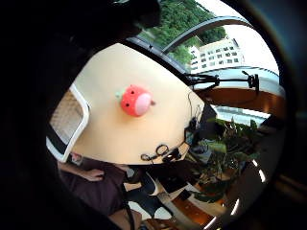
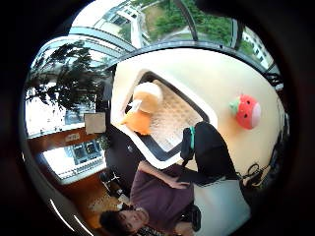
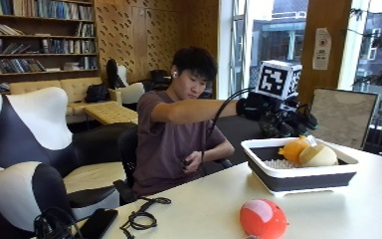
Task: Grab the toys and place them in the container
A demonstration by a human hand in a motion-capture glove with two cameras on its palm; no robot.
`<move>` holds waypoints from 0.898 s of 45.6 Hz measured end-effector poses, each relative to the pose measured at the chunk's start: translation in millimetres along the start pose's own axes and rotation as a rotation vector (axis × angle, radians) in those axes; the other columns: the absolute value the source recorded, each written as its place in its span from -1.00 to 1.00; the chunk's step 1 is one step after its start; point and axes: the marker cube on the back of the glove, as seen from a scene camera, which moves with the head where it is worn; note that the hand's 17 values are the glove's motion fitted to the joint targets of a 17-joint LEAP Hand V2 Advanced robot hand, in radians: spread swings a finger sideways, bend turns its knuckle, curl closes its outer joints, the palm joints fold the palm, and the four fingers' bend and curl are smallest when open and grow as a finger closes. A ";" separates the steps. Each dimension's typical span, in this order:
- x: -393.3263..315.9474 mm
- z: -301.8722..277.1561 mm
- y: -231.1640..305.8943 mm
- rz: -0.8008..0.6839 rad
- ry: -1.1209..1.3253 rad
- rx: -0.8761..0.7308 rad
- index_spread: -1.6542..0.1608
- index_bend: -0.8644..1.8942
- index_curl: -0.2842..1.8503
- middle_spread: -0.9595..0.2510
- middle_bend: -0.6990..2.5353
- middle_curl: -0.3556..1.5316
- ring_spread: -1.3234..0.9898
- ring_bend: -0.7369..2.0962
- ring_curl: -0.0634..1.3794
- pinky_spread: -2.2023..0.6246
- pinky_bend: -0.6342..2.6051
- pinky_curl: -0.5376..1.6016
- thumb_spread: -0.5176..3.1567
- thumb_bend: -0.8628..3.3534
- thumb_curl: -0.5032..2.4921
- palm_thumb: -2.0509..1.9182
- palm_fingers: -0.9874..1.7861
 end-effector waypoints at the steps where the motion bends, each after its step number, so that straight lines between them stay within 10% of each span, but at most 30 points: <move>1: 10.4 4.6 -1.2 0.019 -0.003 -0.004 0.50 -0.28 -0.40 0.48 -0.50 -0.29 0.16 -0.27 -0.32 0.60 -0.07 -0.17 0.00 -0.59 -0.30 0.16 -0.43; 21: 102.7 239.5 -46.8 0.098 0.030 -0.206 0.51 -0.31 -0.45 0.53 -0.51 -0.42 0.18 -0.29 -0.34 0.61 0.01 -0.15 -0.02 -0.62 -0.37 0.11 -0.46; 41: 99.9 197.6 -45.5 0.072 -0.182 0.130 0.44 -0.17 -0.41 0.06 -0.19 -0.23 -0.11 0.22 -0.06 0.37 0.02 -0.13 -0.15 -0.51 -0.23 0.36 0.38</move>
